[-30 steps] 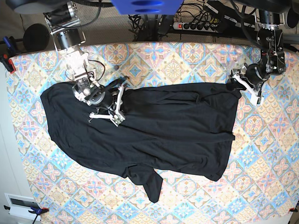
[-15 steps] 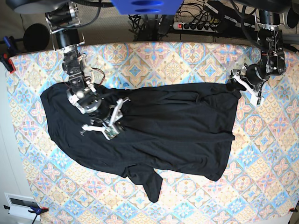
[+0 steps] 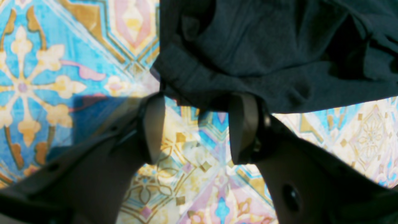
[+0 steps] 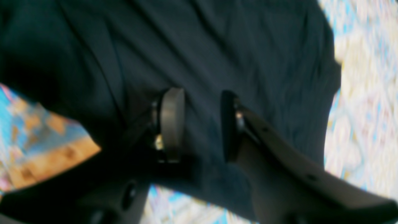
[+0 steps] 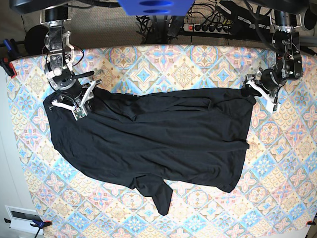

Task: Layout the t-shirt on the table in an organized manner, then fold the t-shirt properly
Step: 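Grasp the shirt edge with the right gripper and drag it outward, then pull the held shirt corner with the right gripper away from the body, then lift the shirt edge with the left gripper and pull it outward, then stretch the shirt with both grippers apart across the table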

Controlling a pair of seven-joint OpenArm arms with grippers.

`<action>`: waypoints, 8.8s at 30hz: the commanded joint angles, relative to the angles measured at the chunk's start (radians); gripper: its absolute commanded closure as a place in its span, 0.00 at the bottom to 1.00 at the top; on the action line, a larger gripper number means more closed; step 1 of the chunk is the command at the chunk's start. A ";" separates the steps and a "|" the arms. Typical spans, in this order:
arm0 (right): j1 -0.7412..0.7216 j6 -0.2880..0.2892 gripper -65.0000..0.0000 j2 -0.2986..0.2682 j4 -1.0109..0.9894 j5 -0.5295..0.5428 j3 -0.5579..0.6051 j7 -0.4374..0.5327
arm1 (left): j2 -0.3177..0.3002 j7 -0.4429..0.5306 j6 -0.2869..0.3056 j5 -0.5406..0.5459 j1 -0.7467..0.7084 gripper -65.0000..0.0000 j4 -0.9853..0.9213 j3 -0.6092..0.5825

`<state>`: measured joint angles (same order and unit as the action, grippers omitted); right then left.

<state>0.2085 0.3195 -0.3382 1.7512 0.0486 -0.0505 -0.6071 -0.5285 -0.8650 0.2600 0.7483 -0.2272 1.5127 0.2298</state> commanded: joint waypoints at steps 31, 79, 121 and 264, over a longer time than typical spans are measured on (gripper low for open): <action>0.035 0.053 0.94 -0.104 -0.106 0.000 0.082 -0.007 | -0.015 0.007 0.005 0.006 0.027 0.51 0.013 0.004; -0.327 -0.016 0.72 -0.094 -0.181 -0.181 0.157 0.020 | -0.015 0.007 0.003 0.000 0.022 0.51 0.012 0.004; -0.142 0.000 0.99 -0.091 -0.261 -0.189 -0.058 0.019 | -0.014 0.007 0.005 0.004 0.028 0.51 0.012 0.004; -0.182 -0.001 0.63 0.166 -0.308 0.673 -0.470 -0.308 | 0.054 -0.096 -0.083 0.096 0.062 0.53 -0.234 0.300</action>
<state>0.0299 0.3138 -0.1577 1.4315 0.7189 -0.5159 -0.9253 -0.4713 -0.9325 0.1864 0.8627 -0.1616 1.2778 0.5385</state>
